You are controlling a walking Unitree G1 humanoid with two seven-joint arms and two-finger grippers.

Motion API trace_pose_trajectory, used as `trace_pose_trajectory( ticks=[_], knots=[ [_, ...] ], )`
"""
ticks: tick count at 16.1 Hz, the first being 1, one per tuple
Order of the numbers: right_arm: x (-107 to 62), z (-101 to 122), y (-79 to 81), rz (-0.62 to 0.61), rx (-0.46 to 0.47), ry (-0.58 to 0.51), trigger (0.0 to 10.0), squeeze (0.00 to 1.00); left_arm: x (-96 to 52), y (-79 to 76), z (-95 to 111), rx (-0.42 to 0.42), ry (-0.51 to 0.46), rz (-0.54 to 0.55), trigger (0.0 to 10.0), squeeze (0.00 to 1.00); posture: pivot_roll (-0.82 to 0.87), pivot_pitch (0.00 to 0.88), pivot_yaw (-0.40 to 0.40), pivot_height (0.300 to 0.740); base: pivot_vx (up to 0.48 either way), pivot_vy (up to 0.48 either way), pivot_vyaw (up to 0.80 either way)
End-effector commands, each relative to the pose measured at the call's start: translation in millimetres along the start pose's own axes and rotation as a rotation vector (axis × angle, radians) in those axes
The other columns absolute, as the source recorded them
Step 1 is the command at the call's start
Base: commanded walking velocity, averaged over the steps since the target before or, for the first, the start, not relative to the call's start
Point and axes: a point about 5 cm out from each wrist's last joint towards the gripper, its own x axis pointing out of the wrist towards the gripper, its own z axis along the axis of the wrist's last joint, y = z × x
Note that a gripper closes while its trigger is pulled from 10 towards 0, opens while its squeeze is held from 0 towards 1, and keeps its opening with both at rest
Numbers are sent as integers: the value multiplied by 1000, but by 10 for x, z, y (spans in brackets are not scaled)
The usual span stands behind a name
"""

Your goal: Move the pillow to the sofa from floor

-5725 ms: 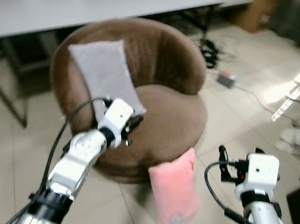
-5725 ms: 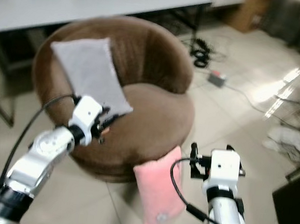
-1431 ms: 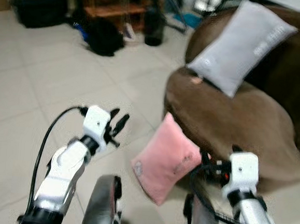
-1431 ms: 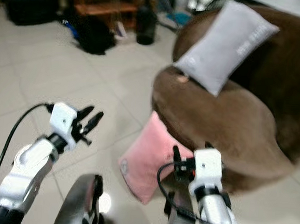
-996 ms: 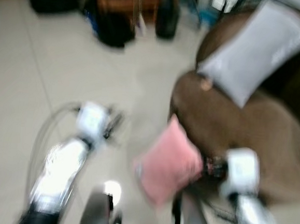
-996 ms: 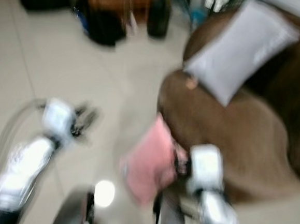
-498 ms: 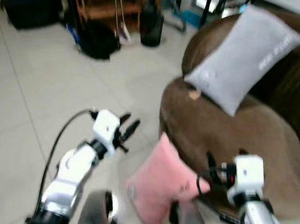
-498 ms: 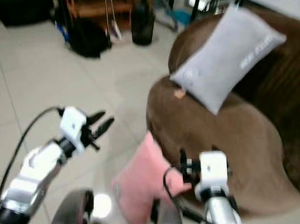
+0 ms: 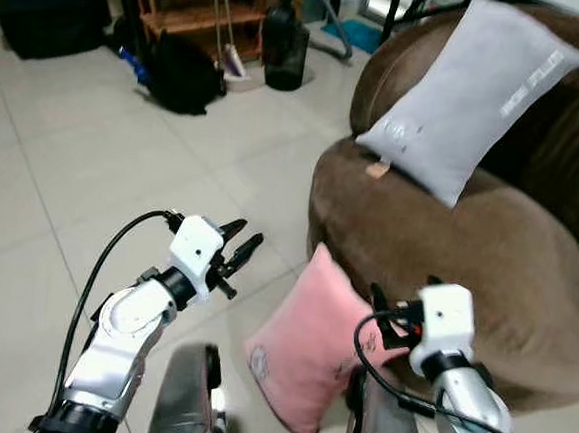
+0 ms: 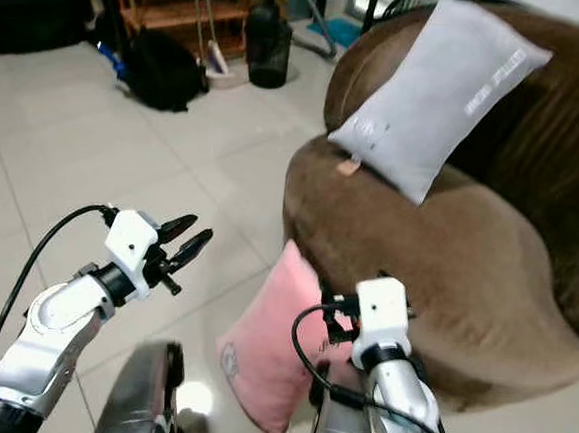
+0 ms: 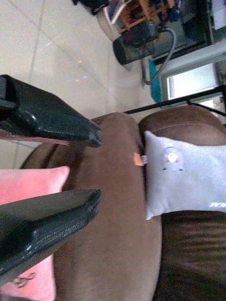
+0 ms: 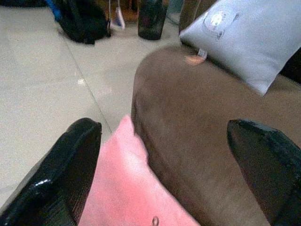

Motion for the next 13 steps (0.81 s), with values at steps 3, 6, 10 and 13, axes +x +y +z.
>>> trace_pose_trajectory(
  ticks=[3, 6, 10, 13],
  knots=[
    [169, -121, 19, 61, 80, 81, 10000, 0, -61, 0, 18, 25, -8, -6, 10000, 0, -33, 98, -24, 500, 0, 0, 0],
    [387, -326, 23, 28, 146, 177, 10000, 1000, -172, -2, -12, 17, 19, -5, 10000, 0, -5, 136, -33, 500, 0, 0, 0],
    [546, -541, -14, -133, 359, 292, 10000, 1000, -243, -56, 130, 44, 11, -123, 10000, 0, 78, 209, -20, 500, 0, 0, 0],
    [678, -542, -108, -274, 527, 266, 10000, 1000, -305, -6, 302, 34, -5, -203, 10000, 0, 116, 270, 53, 500, 0, 0, 0]
  ],
)
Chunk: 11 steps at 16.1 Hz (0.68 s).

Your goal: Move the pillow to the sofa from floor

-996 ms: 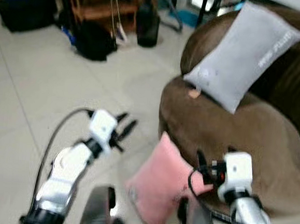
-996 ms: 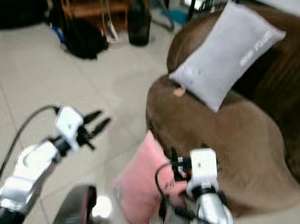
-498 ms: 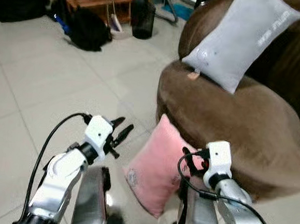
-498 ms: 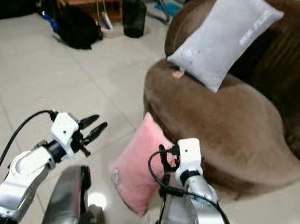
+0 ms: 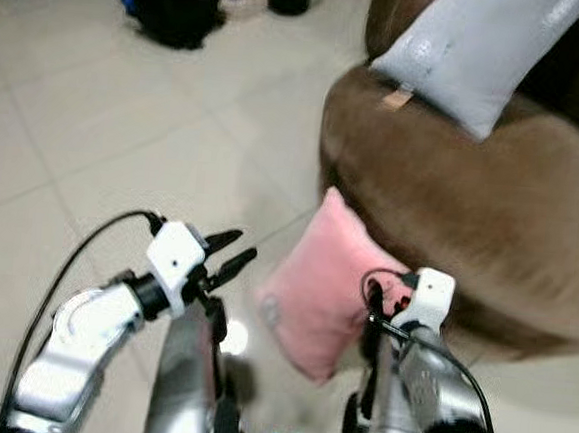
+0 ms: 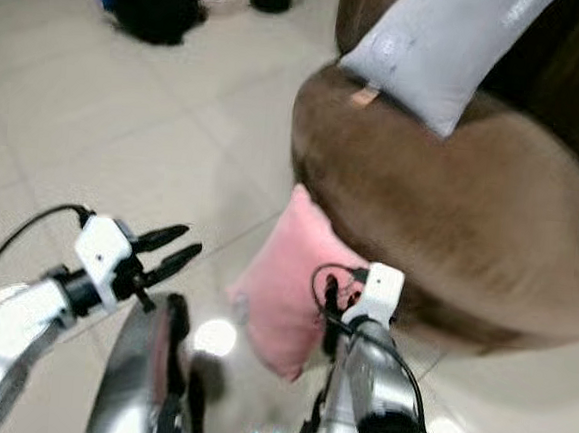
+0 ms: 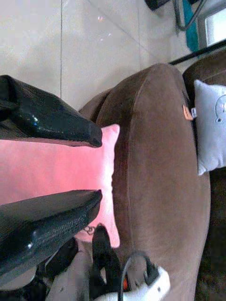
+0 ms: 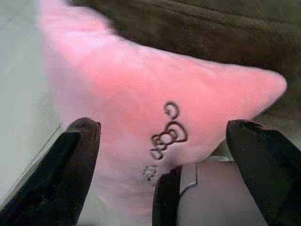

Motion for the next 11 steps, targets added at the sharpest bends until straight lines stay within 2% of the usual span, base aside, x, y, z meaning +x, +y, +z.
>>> trace_pose_trajectory(
  ticks=[1, 2, 4, 5, 6, 8, 11],
  knots=[
    [44, 48, -102, -67, 97, -30, 10000, 1000, 45, -11, 50, -6, -20, -46, 10000, 0, 138, 283, 65, 500, 0, 0, 0],
    [79, 126, -142, -92, 192, -71, 10000, 1000, 124, 28, 105, -45, -54, -58, 10000, 0, 159, 298, 75, 500, 0, 0, 0],
    [88, 153, -168, -111, 227, -88, 10000, 1000, 136, 36, 145, -73, -67, -82, 10000, 0, 177, 310, 87, 500, 0, 0, 0],
    [105, 271, -295, -172, 331, -162, 10000, 1000, 122, 35, 189, -88, -58, -173, 10000, 0, 197, 320, 111, 500, 0, 0, 0],
    [112, 295, -339, -199, 365, -173, 10000, 1000, 103, 37, 196, -94, -50, -203, 10000, 0, 201, 322, 114, 500, 0, 0, 0],
    [150, 302, -347, -236, 386, -162, 10000, 1000, 75, 54, 184, -104, -32, -232, 10000, 0, 220, 339, 131, 500, 0, 0, 0],
    [209, 379, -235, -185, 530, -191, 10000, 1000, 37, 57, 210, -136, -28, -273, 10000, 0, 246, 354, 141, 500, 0, 0, 0]
  ],
)
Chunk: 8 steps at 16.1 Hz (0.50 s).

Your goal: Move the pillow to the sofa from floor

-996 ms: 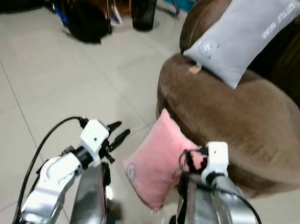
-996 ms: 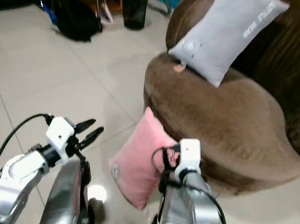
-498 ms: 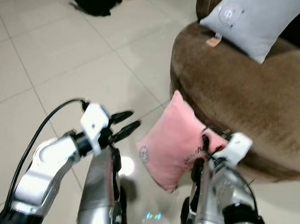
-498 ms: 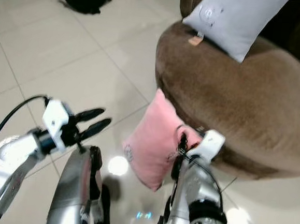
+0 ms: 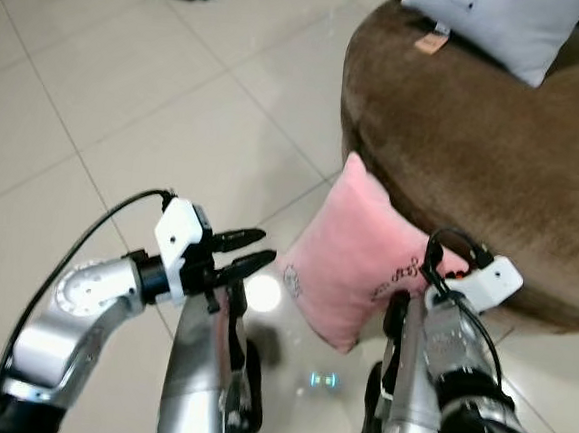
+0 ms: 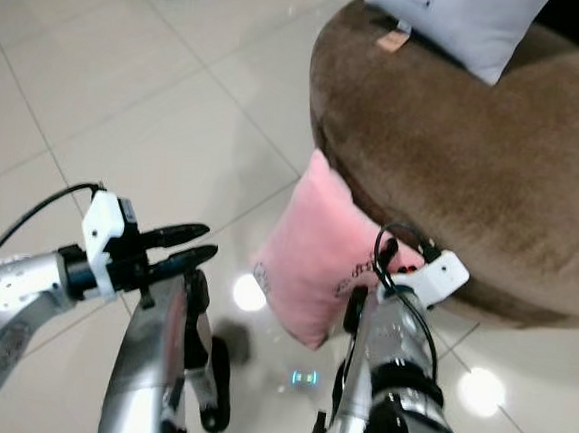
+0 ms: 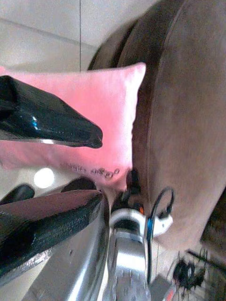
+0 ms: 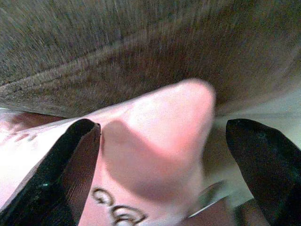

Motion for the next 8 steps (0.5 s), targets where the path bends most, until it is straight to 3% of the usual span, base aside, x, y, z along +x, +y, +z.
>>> trace_pose_trajectory(
  ticks=[1, 2, 3, 4, 5, 6, 7, 8],
  knots=[
    [-25, -110, -32, -9, 49, 31, 10000, 1000, -53, -19, 25, -3, 11, -27, 10000, 0, 253, 356, 142, 500, 0, 0, 0],
    [-21, -154, 46, 14, 25, 46, 10000, 1000, -72, -18, 38, 0, 18, -33, 10000, 0, 258, 357, 143, 500, 0, 0, 0],
    [-22, -165, 70, 18, 3, 46, 10000, 467, -76, -6, 12, 1, 22, -29, 10000, 0, 259, 357, 142, 500, 0, 0, 0],
    [-23, -180, 115, 32, -18, 43, 10000, 0, -52, 26, -59, -4, 31, -21, 10000, 0, 260, 356, 140, 500, 0, 0, 0],
    [-24, -185, 149, 48, -16, 32, 9529, 0, 34, 60, -115, -12, 39, -17, 10000, 0, 260, 356, 140, 500, 0, 0, 0],
    [-25, -179, 169, 57, 2, 17, 745, 0, 188, 93, -115, -17, 41, -13, 10000, 0, 260, 356, 140, 500, 0, 0, 0],
    [-27, -168, 182, 67, 23, 1, 0, 0, 304, 104, -87, -18, 40, -12, 10000, 0, 261, 355, 134, 500, 0, 0, 0],
    [-27, -168, 185, 69, 28, -2, 0, 0, 333, 105, -75, -18, 40, -13, 10000, 0, 261, 355, 134, 500, 0, 0, 0]
  ],
)
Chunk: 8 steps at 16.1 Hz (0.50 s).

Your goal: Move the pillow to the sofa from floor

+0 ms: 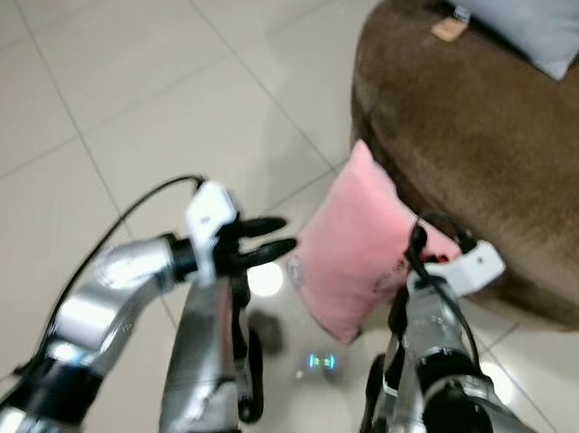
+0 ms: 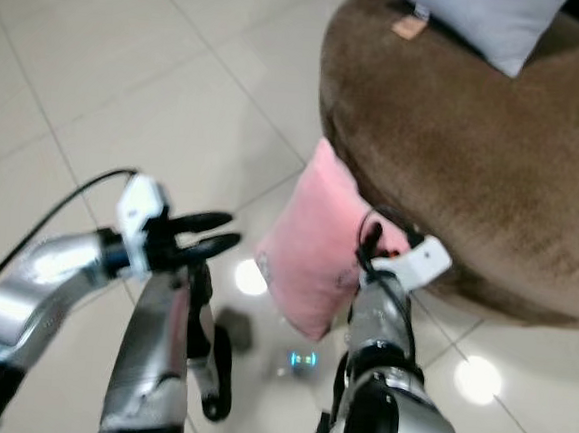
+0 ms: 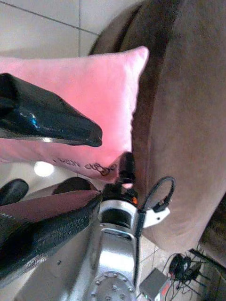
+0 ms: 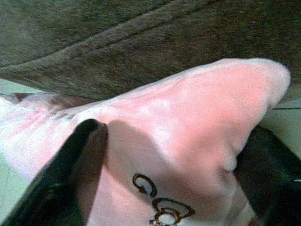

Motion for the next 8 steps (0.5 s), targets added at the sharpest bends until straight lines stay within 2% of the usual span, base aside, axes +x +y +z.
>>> trace_pose_trajectory(
  ticks=[1, 3, 5, 6, 7, 8],
  knots=[
    [-36, -94, -68, -15, -6, 32, 0, 0, 56, -22, -18, -12, 38, 4, 10000, 0, 259, 351, 132, 500, 0, 0, 0],
    [-38, -102, -57, -6, -15, 31, 0, 0, 205, -80, 13, -11, 32, -12, 10000, 0, 258, 350, 132, 500, 0, 0, 0],
    [-39, -102, -62, -2, -9, 26, 0, 0, 458, -256, 65, 1, 20, -15, 10000, 0, 255, 342, 129, 500, 0, 0, 0],
    [-37, -105, -50, 1, -11, 29, 0, 0, 570, -318, 116, 27, 13, 101, 10000, 0, 251, 337, 126, 500, 0, 0, 0],
    [-35, -104, -45, 5, -14, 29, 0, 0, 589, -264, 117, 36, 11, 174, 10000, 0, 247, 333, 119, 500, 0, 0, 0],
    [-31, -105, -38, 13, -29, 36, 0, 0, 602, -75, 106, 84, 27, 373, 10000, 0, 239, 324, 107, 500, 0, 0, 0]
  ],
)
